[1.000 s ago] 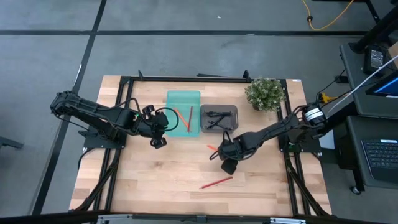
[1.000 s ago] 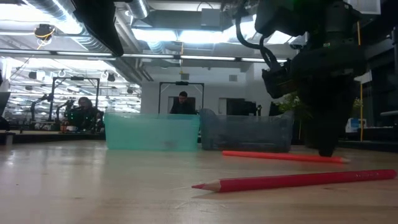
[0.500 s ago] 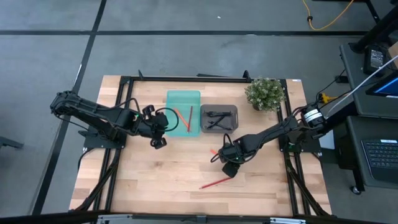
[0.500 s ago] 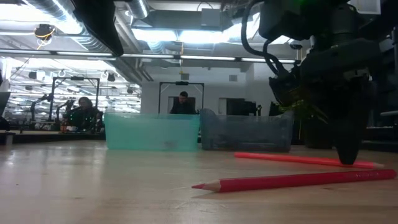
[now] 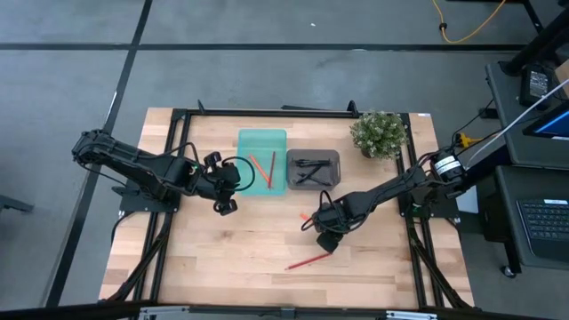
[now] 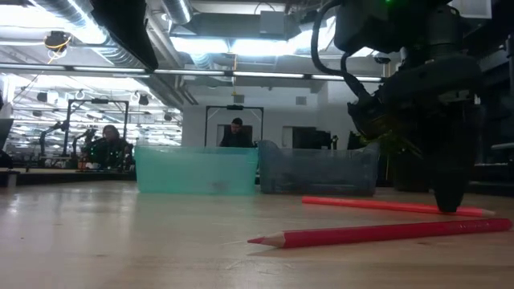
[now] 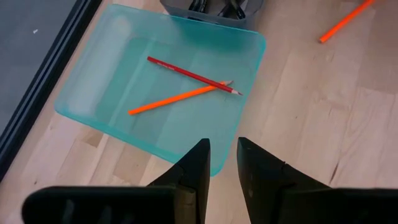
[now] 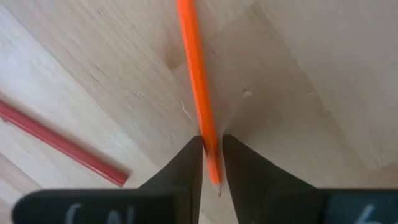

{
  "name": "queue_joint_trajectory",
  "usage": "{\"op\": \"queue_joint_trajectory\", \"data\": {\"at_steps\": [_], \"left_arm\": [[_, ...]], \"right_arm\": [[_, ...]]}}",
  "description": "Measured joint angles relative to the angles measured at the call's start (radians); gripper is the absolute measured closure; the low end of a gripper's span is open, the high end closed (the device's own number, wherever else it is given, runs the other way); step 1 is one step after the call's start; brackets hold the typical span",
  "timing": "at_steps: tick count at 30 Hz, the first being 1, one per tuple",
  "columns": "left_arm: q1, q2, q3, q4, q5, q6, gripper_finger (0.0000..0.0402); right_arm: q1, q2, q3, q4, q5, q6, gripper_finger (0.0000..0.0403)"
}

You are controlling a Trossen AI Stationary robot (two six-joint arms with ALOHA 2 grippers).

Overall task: Sort pens & pencils
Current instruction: Put the orange colored pencil into the green bin

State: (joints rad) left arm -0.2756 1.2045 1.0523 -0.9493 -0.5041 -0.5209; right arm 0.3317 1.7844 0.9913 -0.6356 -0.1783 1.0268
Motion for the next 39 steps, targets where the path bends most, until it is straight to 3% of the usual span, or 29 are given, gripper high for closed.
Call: {"op": "queue_joint_trajectory", "data": {"at_steps": [7,17,39], "left_arm": [[0.000,0.000,0.000,0.000,0.000,0.000,0.0327],[0.000,0.000,0.000,0.000,0.000,0.000,0.0327],[0.000,0.000,0.000,-0.001,-0.005,0.008,0.0327]], "right_arm": [[0.002,0.000,0.001,-0.035,-0.012,0.033,0.0336],[0.002,-0.002,0.002,-0.044,-0.004,0.034,0.0381],[0.014,-0.002,0.005,-0.051,-0.002,0.072,0.0389]]}}
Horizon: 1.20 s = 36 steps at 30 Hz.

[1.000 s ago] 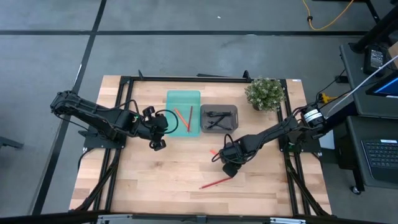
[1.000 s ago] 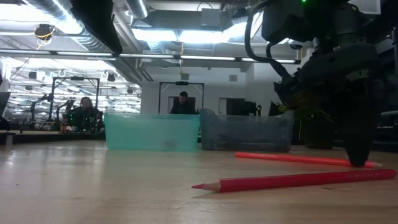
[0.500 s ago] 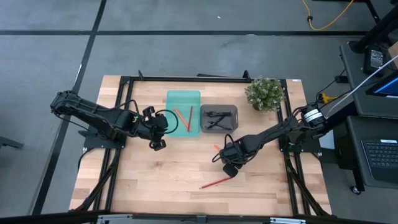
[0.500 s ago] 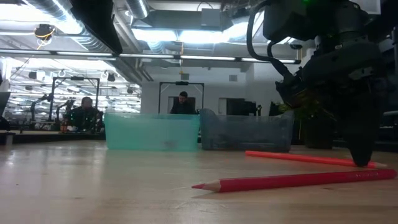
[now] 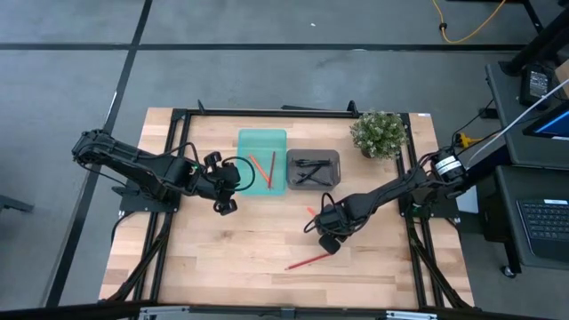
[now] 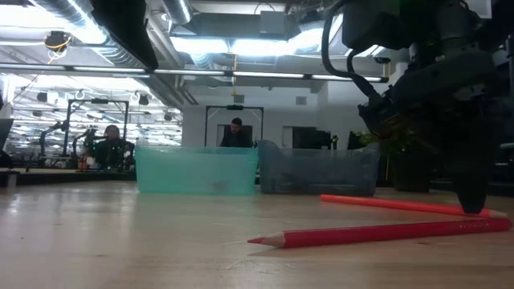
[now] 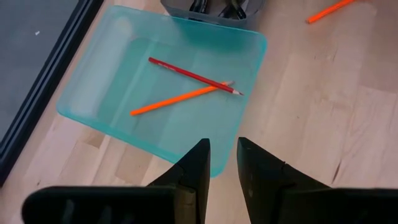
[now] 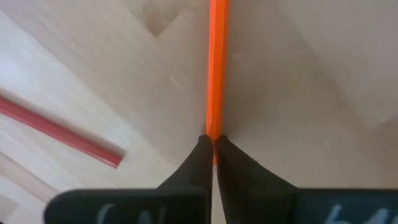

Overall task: Sort pens & pencils
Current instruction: Put the orange colored pencil into the green bin

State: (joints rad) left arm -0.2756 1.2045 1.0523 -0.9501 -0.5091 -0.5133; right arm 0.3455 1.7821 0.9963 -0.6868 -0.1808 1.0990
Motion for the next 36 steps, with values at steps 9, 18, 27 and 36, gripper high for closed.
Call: {"op": "queue_joint_trajectory", "data": {"at_steps": [9,18,27,36], "left_arm": [[0.000,0.000,0.000,0.000,-0.005,0.000,0.0327],[0.000,0.000,0.000,0.000,-0.005,0.000,0.0327],[0.000,0.000,0.000,0.000,-0.004,0.000,0.0327],[0.000,0.000,0.000,0.000,-0.004,0.000,0.0327]], "right_arm": [[0.022,0.006,0.037,-0.020,0.010,0.018,0.0400],[0.021,0.006,0.038,0.002,0.012,-0.005,0.0383],[0.017,0.014,0.033,0.034,0.004,-0.031,0.0324],[-0.009,0.021,0.015,0.070,-0.014,-0.007,0.0273]]}}
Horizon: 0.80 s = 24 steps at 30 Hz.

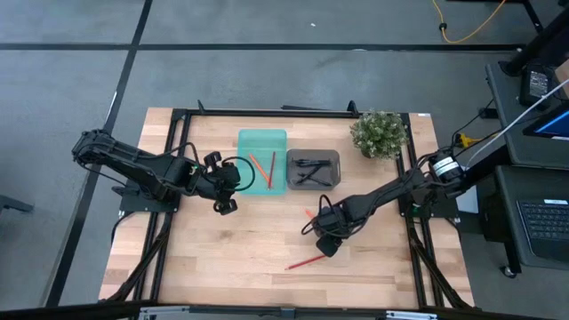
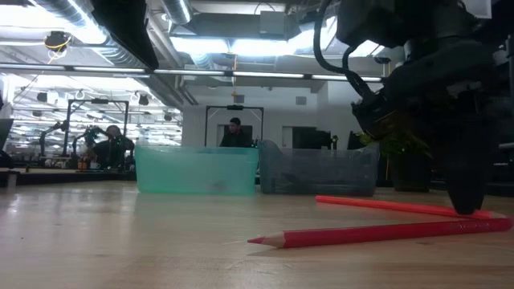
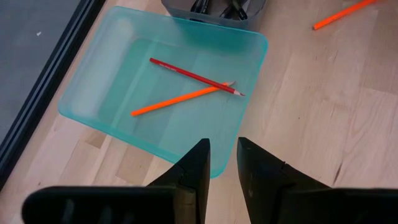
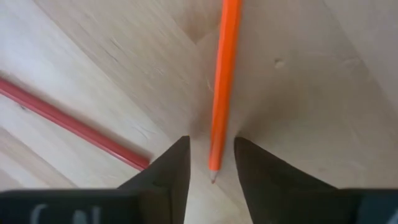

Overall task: Sort pens & pencils
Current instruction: Put the orange colored pencil into the green bin

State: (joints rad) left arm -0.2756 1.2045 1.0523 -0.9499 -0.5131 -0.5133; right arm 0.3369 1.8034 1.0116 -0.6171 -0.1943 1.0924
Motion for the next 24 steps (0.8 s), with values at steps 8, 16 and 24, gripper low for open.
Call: {"op": "queue_joint_trajectory", "data": {"at_steps": [8,16,24], "left_arm": [[0.000,0.000,0.000,0.000,0.000,0.011,0.0327],[-0.001,0.000,0.000,0.001,0.000,0.019,0.0327],[-0.022,0.000,0.000,0.001,-0.001,0.019,0.0327]], "right_arm": [[-0.038,0.003,-0.002,0.027,-0.012,0.012,0.0284],[-0.035,0.069,0.009,-0.002,-0.040,0.030,0.0307],[-0.035,0.071,0.009,-0.017,-0.038,0.051,0.0341]]}}
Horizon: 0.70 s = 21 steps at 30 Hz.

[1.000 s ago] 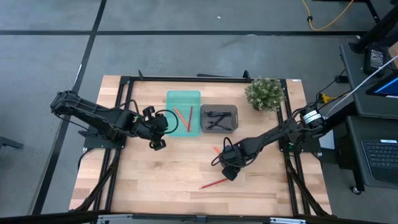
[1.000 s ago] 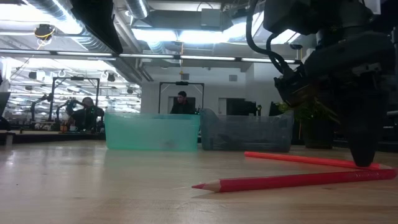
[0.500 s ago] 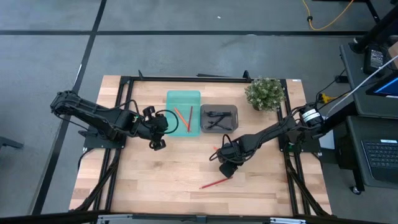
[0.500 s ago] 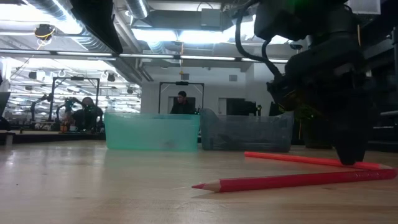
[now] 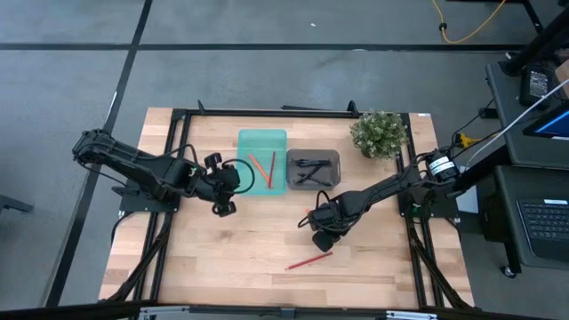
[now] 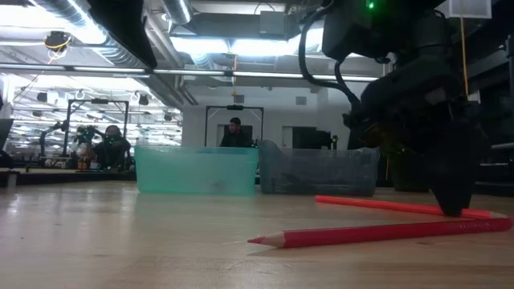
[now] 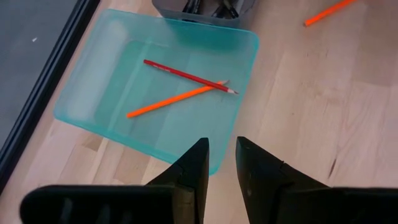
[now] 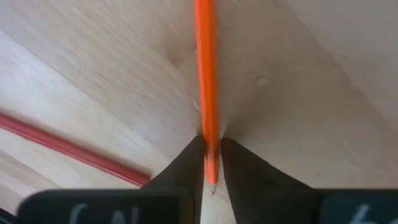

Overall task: Sort pens & pencils
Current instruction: Put the orange colored pencil into the green bin

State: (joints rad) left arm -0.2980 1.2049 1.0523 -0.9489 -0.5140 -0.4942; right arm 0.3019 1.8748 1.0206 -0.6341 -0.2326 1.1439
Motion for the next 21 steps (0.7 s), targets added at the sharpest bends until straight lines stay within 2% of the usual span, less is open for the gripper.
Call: {"op": "queue_joint_trajectory", "data": {"at_steps": [7,21], "left_arm": [[-0.011,0.000,0.000,0.000,0.000,0.000,0.0327],[-0.011,0.000,0.000,0.000,-0.002,0.000,0.0327]], "right_arm": [[0.001,0.000,0.000,-0.003,0.007,0.025,0.0377],[0.013,0.000,0.003,-0.035,0.046,0.031,0.0384]]}}
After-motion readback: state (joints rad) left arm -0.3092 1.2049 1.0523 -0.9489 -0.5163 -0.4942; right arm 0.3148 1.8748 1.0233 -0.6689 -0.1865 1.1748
